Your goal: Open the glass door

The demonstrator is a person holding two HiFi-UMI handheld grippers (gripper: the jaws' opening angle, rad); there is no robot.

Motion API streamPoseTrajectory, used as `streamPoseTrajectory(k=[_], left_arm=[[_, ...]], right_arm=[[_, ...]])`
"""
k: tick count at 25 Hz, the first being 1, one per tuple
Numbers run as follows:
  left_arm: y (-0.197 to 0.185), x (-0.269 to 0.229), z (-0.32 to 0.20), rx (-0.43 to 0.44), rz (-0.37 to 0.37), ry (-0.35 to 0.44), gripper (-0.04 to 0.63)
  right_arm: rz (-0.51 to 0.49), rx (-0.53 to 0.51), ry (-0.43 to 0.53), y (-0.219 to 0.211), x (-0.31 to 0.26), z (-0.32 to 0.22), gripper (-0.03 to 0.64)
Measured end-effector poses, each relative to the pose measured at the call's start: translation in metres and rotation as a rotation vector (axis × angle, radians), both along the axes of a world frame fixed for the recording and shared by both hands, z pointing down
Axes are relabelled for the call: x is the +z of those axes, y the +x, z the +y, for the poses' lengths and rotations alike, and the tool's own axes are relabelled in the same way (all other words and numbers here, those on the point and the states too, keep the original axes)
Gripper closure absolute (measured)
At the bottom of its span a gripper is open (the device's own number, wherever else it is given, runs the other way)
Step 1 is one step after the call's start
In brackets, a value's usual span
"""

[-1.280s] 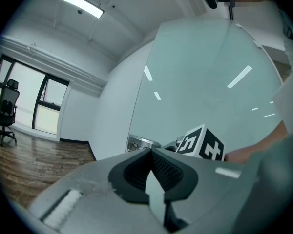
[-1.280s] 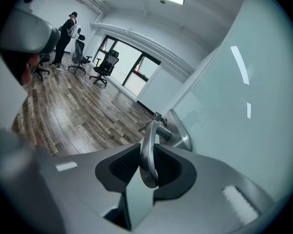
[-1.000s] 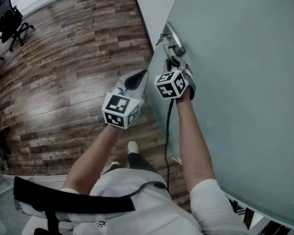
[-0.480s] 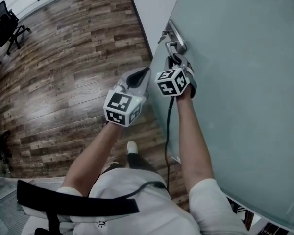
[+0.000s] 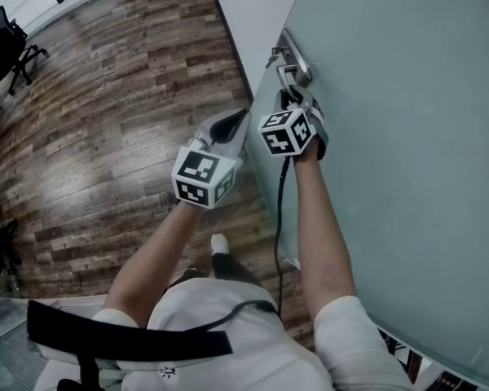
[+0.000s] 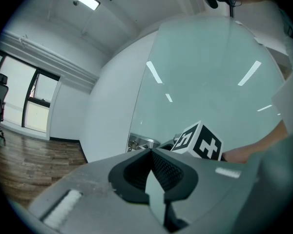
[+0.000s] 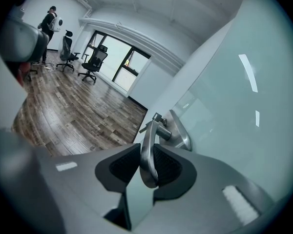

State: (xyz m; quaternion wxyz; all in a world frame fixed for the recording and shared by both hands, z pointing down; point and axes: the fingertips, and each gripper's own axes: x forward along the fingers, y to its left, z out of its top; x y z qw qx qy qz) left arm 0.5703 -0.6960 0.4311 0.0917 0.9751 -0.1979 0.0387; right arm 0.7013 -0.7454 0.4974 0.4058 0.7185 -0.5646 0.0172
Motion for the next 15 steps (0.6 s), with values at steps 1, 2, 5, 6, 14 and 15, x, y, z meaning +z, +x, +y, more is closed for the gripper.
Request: streamPoseTrajectory(k=[1, 2, 5, 6, 14, 15], left_arm=[[0.001, 0.000, 0.000, 0.000, -0.001, 0.001, 0.595], [0.001, 0.000, 0.001, 0.001, -0.002, 0.003, 0.595], [0.000, 0.000, 0.002, 0.001, -0.007, 0.003, 0.595], [-0.001, -0.002, 0.002, -0.002, -0.007, 0.002, 0.595], [-0.031, -0.010, 0.002, -0.053, -0.014, 0.021, 0.595], [-0.038, -0.012, 0.003, -0.061, -0.014, 0.024, 0.595]], right_arm=[[0.000, 0.000, 0.001, 0.000, 0.000, 0.000, 0.525], [-0.001, 0.000, 0.002, 0.000, 0.001, 0.000, 0.525], [0.000, 0.000, 0.002, 0.000, -0.001, -0.001, 0.525], [0.001, -0.001, 0.002, 0.000, -0.002, -0.002, 0.523], [0.032, -0.003, -0.015, 0.005, -0.001, -0.003, 0.518], [0.060, -0.010, -0.016, 0.004, 0.000, -0.002, 0.515]])
